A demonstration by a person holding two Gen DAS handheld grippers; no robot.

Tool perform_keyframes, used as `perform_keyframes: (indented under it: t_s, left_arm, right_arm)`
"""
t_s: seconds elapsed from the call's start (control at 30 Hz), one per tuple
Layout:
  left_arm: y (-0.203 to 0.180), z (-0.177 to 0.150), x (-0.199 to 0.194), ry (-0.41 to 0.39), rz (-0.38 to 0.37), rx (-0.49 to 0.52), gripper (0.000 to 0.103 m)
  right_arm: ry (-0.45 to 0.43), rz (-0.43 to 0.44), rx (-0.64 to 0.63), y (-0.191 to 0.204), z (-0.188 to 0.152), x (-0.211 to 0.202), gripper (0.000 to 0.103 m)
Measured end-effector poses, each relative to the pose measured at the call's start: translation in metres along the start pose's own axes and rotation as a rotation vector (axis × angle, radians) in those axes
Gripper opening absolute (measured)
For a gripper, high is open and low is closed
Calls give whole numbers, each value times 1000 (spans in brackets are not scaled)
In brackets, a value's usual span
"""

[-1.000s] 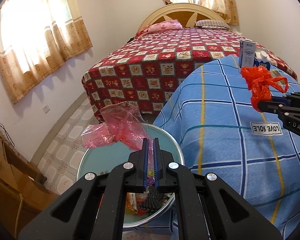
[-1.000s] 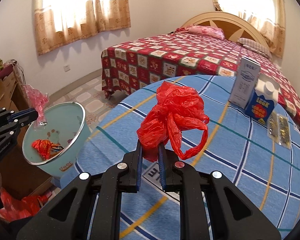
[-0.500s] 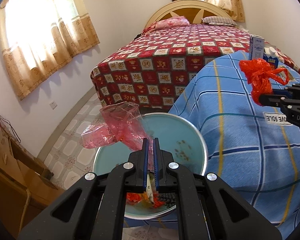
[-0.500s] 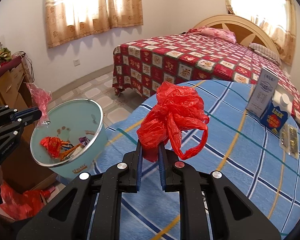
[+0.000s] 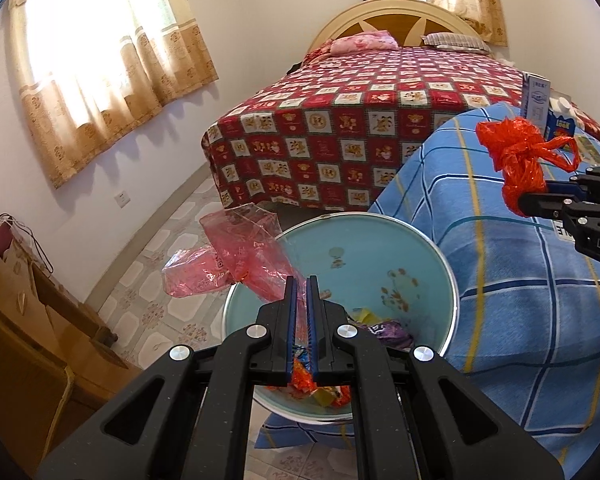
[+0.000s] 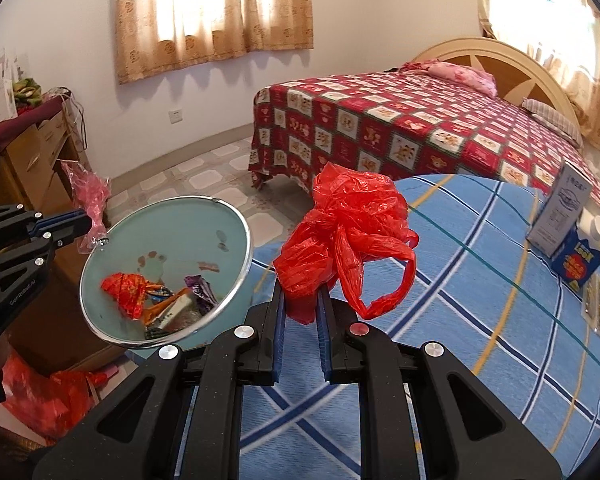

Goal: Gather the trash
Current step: 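Carry the pink bag and red bag over the blue bin with both tools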

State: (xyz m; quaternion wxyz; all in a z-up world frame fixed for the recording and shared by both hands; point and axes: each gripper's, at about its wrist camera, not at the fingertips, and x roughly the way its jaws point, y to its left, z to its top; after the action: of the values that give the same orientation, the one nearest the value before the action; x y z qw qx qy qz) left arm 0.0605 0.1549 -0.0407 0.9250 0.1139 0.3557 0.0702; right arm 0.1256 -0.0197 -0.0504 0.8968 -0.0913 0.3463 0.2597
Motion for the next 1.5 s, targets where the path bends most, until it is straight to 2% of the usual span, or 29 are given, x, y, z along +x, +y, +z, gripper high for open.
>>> perform_keyframes:
  t_s: [0.53,1.5]
  left_arm:
    - [24,-8,8,18,23,-32,5]
    - [35,-10,13,23,36,-57,5]
  right_arm:
    - [16,34,-58,30,10,15,15]
    - [25,65,-100,51,16,26,15]
